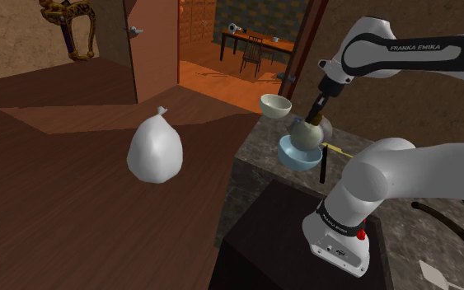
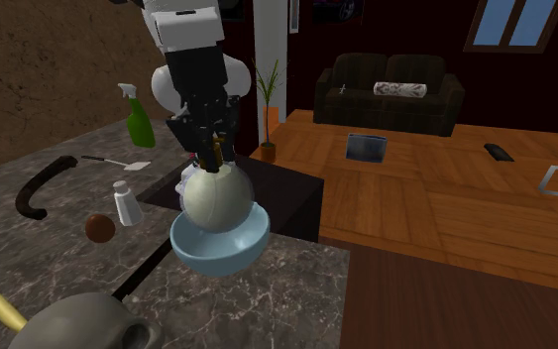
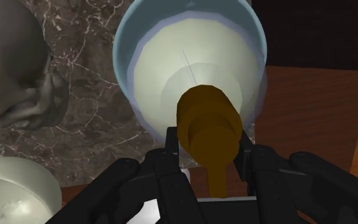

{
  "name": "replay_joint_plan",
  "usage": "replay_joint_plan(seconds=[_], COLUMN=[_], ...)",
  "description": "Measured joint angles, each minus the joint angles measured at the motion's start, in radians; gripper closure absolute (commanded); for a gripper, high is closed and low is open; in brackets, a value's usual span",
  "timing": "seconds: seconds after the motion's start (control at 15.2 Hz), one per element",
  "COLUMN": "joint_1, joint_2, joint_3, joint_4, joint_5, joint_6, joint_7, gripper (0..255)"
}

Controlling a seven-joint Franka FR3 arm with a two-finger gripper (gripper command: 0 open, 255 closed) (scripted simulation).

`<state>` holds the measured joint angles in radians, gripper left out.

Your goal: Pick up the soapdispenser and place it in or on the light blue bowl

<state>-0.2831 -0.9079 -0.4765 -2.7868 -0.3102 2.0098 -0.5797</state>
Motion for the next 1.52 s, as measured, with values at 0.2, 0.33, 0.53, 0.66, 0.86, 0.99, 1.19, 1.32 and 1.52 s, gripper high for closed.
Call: replay_joint_plan(seconds=[0.2, 0.33, 0.53, 0.66, 0.86, 0.99, 1.19, 1.32, 1.52], joint_1=[0.001, 0.001, 0.001, 0.001, 0.001, 0.002, 0.006, 0.007, 0.007], joint_2=[0.004, 0.004, 0.004, 0.004, 0.004, -0.011, -0.029, -0.035, -0.037], joint_3=[-0.002, -0.002, -0.002, -0.002, -0.002, 0.010, 0.031, 0.037, 0.038], joint_4=[-0.004, -0.004, -0.004, -0.004, -0.004, 0.022, 0.090, 0.099, 0.100], joint_5=[-0.001, -0.001, -0.002, -0.002, -0.002, 0.008, 0.027, 0.031, 0.032], joint_6=[0.008, 0.009, 0.009, 0.009, 0.009, -0.031, -0.115, -0.131, -0.134], joint_7=[0.001, 0.001, 0.001, 0.001, 0.001, 0.000, -0.005, -0.004, -0.003], gripper=[255, 255, 0, 0, 0, 0, 0, 0, 0])
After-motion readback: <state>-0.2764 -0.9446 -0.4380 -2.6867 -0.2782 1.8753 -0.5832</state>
